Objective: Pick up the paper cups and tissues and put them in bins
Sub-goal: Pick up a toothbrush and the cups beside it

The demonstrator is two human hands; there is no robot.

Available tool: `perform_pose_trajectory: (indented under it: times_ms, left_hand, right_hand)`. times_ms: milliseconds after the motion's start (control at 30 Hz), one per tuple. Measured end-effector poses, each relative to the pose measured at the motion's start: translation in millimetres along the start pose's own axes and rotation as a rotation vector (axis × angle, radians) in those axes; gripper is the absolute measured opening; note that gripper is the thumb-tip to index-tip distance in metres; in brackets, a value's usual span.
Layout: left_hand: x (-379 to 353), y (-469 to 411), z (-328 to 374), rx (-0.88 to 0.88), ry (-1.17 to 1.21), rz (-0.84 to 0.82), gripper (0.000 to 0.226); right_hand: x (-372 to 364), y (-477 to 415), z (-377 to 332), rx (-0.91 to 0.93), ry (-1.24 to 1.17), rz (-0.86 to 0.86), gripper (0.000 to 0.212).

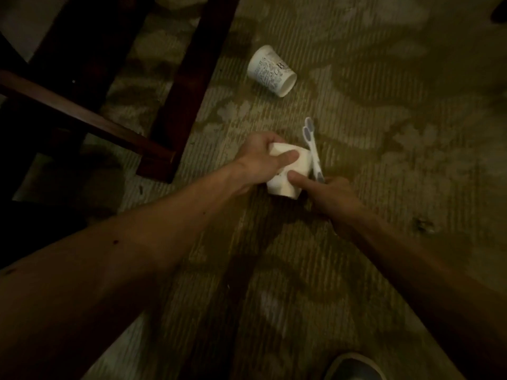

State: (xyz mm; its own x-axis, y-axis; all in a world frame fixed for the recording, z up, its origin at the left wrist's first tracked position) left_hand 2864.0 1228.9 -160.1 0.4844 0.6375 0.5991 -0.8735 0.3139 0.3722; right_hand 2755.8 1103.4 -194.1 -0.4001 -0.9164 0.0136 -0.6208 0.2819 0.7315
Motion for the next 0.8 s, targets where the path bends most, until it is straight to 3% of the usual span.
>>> perform_pose_trajectory:
  times_ms: [167, 333, 467, 667, 800]
  left_hand:
    - [8.9, -19.9, 29.0, 0.012, 0.266, 0.062, 0.015]
    - [26.1, -47.4, 41.4, -0.002, 0.246, 0.239, 0.026]
    - [46.9, -75.8, 39.0, 0.029, 0.190, 0.357, 0.044]
    - [50.6, -111.3, 27.0, 0.114, 0.159, 0.243, 0.086]
    - [42.2, -122.6, 12.2, 0.121, 0.176, 0.212, 0.063]
  right_hand:
    - [6.1, -11.5, -37.4, 0.041, -0.266, -0.087, 0.049]
    - [2.4, -26.3, -72.7, 0.124, -0.408, -0.125, 0.028]
    - [2.4, -40.1, -77.5, 0.100, -0.464, -0.155, 0.032]
    - [9.8, -53.1, -64.5, 0.073, -0.468, -0.081, 0.046]
    - [19.6, -55.8, -57.1, 0.028, -0.485, -0.085, 0.044]
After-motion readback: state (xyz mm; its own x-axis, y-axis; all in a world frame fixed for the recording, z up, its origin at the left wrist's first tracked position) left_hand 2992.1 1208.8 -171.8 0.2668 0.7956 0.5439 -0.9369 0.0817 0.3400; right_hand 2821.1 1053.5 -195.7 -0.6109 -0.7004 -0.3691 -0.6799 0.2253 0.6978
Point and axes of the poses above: each hand's wrist, its own y-axis away from the middle knuckle, its own x-axis out of the back of the hand, z = x × y, the point moved 6 cm from there along -y, towards the middle knuckle, and after that the axes turned 9 degrees about -y, right-handed, at the moved point
